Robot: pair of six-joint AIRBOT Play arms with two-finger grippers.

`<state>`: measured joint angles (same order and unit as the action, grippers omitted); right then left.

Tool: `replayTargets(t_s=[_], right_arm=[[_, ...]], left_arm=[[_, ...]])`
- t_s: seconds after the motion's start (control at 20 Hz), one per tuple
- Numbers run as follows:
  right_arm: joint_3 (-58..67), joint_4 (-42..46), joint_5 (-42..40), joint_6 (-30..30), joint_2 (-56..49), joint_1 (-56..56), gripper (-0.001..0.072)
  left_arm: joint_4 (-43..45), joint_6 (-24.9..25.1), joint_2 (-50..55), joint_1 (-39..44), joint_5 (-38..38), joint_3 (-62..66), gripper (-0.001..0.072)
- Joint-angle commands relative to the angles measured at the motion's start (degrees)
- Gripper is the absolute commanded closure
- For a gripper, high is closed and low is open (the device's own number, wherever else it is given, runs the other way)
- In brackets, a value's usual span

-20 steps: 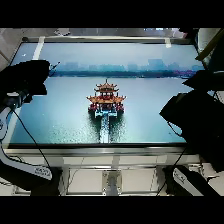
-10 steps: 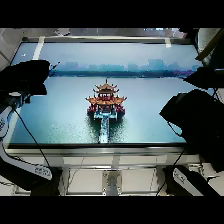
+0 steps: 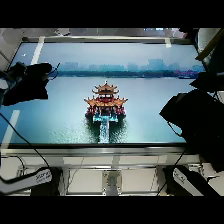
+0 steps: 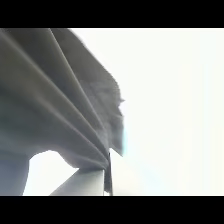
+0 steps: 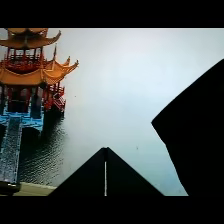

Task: Fold the clothes and pants, and hang the long-sleeved shirts on hangers.

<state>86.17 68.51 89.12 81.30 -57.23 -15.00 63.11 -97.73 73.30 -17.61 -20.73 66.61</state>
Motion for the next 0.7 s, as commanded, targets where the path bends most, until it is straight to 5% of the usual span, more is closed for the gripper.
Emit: replayTargets(t_s=[0.0,0.2,0.5,0.55,0.6,0.65], right_arm=[[0.04,8.13,1.79,-2.58,-0.02,-0.02,0.0696],[0.04,9.14,2.05,-5.42,-0.02,-0.02,0.0696],[-0.02,2.64,-2.01,-5.40,-1.62,0.00,0.0695],[-0.02,1.22,-1.99,-5.42,-2.14,0.00,0.0692],[-0.04,-0.02,-1.97,-5.40,-2.71,0.00,0.0637],[-0.15,-1.03,-2.03,-5.40,-3.21,0.02,0.0558]], left_arm=[[6.29,4.07,-15.13,9.29,-13.79,0.04,0.0702],[6.27,4.09,-21.68,28.81,-25.22,-0.87,0.0702],[6.73,3.48,-14.67,57.77,-21.11,-5.81,0.0701],[7.45,3.50,-13.03,58.95,-17.73,-5.79,0.0593],[7.74,3.48,-12.35,58.69,-14.45,-5.75,0.0220],[8.46,3.41,-12.50,56.92,-11.96,-5.55,-0.0011]])
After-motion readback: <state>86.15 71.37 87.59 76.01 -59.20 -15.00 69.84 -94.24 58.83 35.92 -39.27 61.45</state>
